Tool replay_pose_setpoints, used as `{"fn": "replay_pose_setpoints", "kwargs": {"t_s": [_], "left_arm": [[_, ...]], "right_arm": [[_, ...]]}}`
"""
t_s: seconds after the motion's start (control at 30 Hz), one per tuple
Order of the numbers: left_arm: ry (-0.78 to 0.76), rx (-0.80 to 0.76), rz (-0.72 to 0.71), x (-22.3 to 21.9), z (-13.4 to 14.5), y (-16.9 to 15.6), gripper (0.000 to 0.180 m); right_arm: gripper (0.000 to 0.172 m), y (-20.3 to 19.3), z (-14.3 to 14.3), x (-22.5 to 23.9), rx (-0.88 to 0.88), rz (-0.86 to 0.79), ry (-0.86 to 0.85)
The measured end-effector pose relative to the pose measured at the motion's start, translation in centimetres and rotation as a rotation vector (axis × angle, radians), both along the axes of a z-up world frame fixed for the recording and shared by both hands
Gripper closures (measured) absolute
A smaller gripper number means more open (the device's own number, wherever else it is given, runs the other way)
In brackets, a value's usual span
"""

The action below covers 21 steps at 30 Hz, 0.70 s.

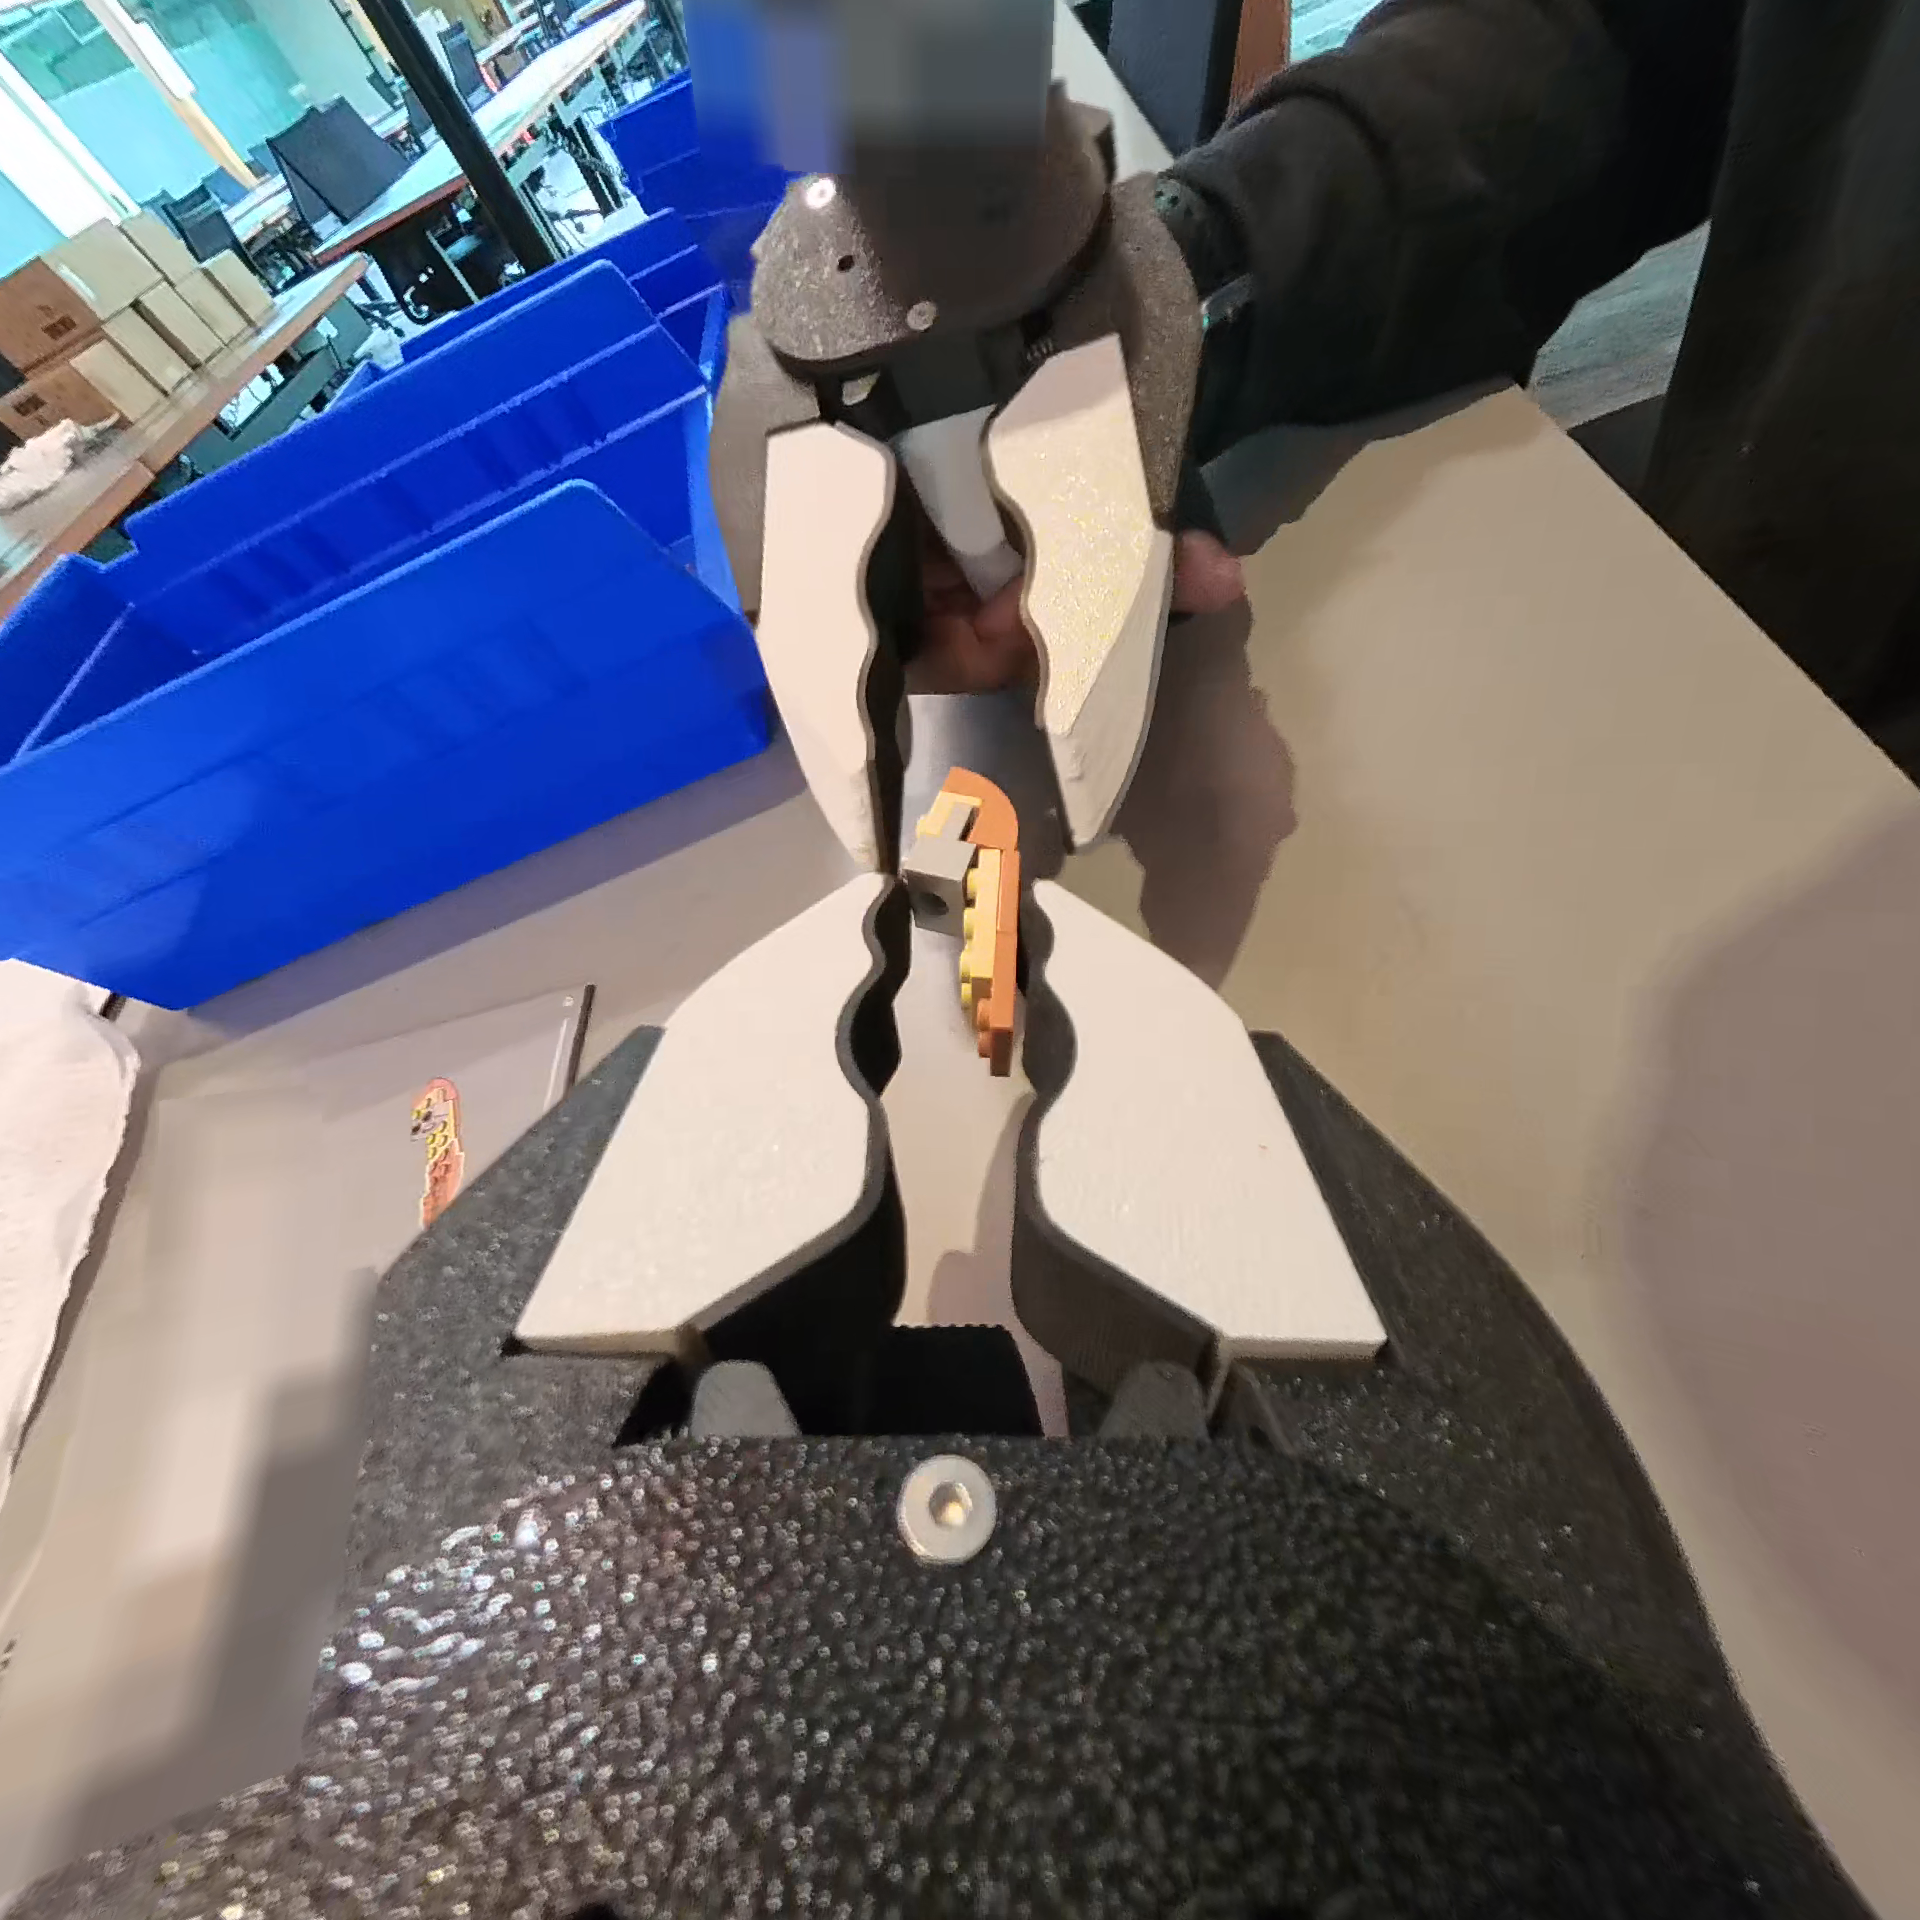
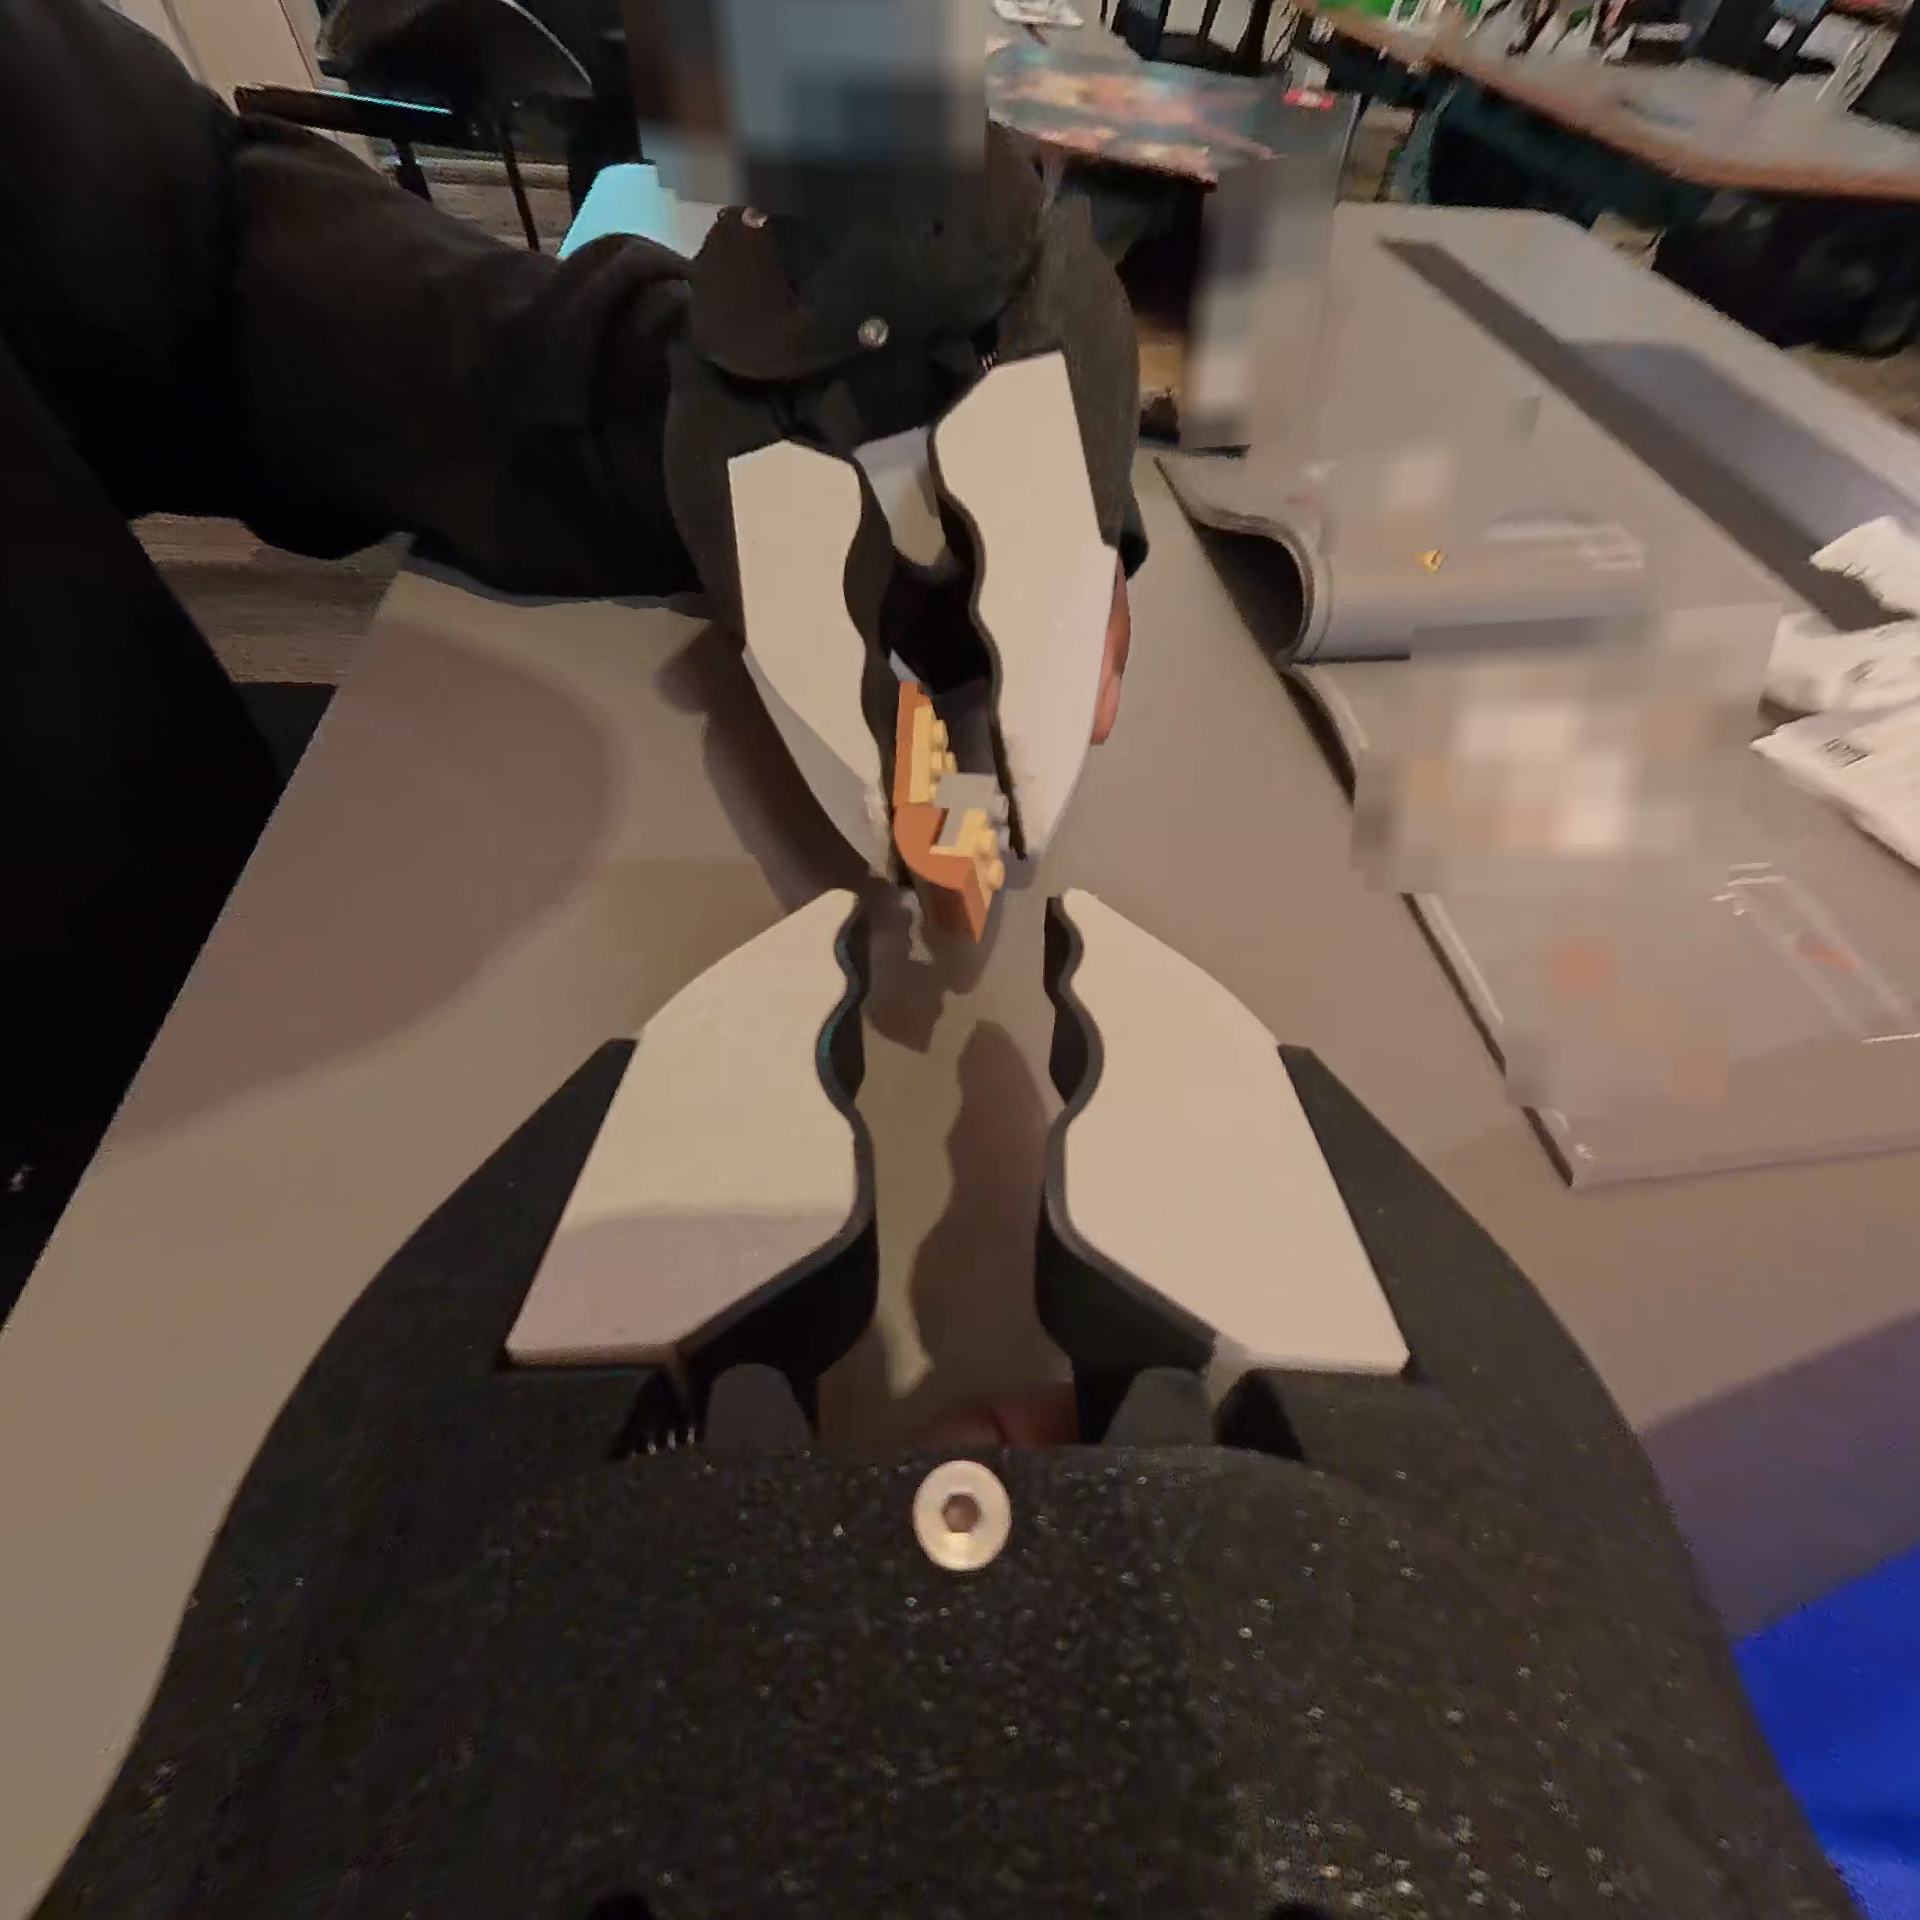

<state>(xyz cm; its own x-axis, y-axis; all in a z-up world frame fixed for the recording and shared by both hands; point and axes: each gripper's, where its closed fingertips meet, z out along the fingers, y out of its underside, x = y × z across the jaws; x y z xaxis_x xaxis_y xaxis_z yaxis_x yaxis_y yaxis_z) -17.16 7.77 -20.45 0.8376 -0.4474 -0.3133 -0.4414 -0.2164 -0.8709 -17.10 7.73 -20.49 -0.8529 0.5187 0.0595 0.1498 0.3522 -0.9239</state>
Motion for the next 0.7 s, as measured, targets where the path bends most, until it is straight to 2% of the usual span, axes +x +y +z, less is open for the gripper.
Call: {"fn": "replay_pose_setpoints", "kwargs": {"t_s": [0.13,0.43,0.7], "left_arm": [[0.007,-0.021,0.006,0.1,-0.4,0.1,0.161],[0.107,-0.109,-0.072,1.5,-2.0,-0.5,0.160],[0.156,-0.194,-0.088,2.2,-2.9,-0.9,0.157]], "right_arm": [[0.156,-0.2,0.4,0.1,-0.015,0.007,0.044],[0.156,-0.7,-1.3,1.7,0.070,0.126,-0.026],[0.157,-1.1,-2.1,2.4,0.181,0.175,-0.004]]}}
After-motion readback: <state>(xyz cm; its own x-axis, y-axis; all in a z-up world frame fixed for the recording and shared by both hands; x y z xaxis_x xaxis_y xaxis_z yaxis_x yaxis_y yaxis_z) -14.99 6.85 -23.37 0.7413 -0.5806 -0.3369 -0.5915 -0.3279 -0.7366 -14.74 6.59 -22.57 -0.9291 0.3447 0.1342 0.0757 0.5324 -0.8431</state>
